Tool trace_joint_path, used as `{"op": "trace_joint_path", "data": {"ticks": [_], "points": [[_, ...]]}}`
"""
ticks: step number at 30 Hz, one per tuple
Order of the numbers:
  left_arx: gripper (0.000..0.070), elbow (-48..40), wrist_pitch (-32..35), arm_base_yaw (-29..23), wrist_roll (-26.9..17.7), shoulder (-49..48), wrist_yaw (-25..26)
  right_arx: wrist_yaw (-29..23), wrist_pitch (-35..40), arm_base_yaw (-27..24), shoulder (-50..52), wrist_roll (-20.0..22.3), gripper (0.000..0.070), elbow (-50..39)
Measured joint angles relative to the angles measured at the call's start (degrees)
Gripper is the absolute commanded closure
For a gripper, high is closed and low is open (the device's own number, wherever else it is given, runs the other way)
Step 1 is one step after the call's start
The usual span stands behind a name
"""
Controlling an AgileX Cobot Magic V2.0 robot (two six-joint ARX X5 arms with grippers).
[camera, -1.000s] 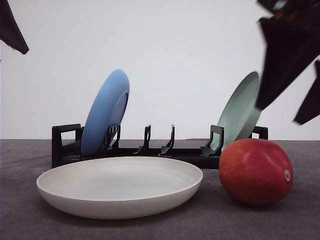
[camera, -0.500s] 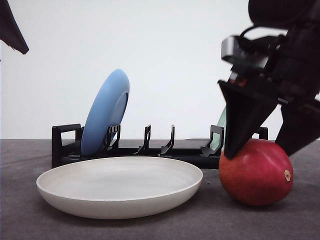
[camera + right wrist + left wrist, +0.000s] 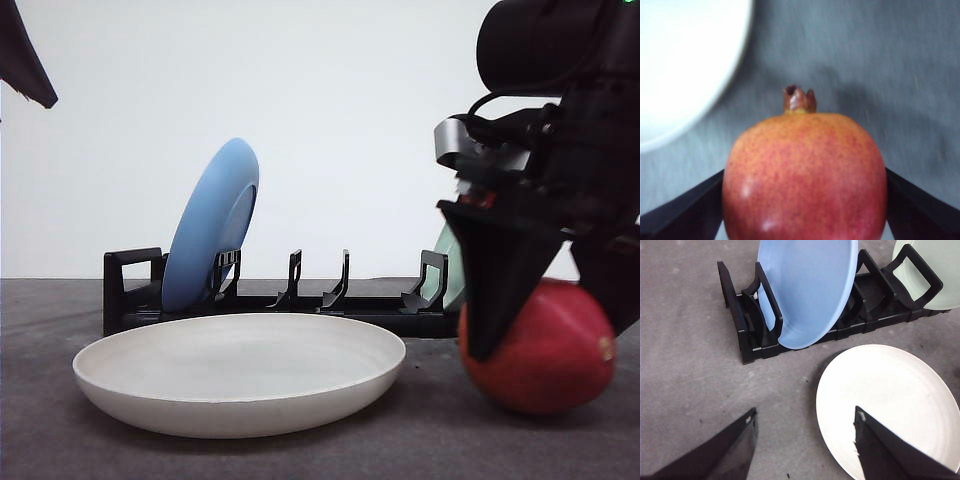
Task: Place pomegranate in white plate
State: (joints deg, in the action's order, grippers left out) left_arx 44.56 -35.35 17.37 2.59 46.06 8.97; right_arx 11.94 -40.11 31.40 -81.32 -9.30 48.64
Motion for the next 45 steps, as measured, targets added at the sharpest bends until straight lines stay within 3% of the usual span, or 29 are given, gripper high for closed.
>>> {"op": "trace_joint_path", "data": {"ticks": [5,11,24,30,45], "points": [[0.0347,0.00,0.00,0.00,0.00,0.00,0.00,-0.17,-7.29,0.48,-0.06,2.04,0.0199,7.94],[0.0347,0.00,0.00,0.00,0.00,0.00,0.00,-0.12,-10.20,5.09,-2.72,3.73,0.0199,16.70],[0.0347,0.00,0.00,0.00,0.00,0.00,0.00,-0.11,-2.96,14.42,-19.30,4.41,0.0200,26.99],[0.0347,0.00,0.00,0.00,0.00,0.00,0.00,-0.03,1.66,15.73,-23.08,4.43,0.0199,27.20],[0.0347,0.00,0.02,0.00,0.00,0.02,0.00,0.00,3.83,16.30,-25.35,4.41,0.0199,27.22]]}}
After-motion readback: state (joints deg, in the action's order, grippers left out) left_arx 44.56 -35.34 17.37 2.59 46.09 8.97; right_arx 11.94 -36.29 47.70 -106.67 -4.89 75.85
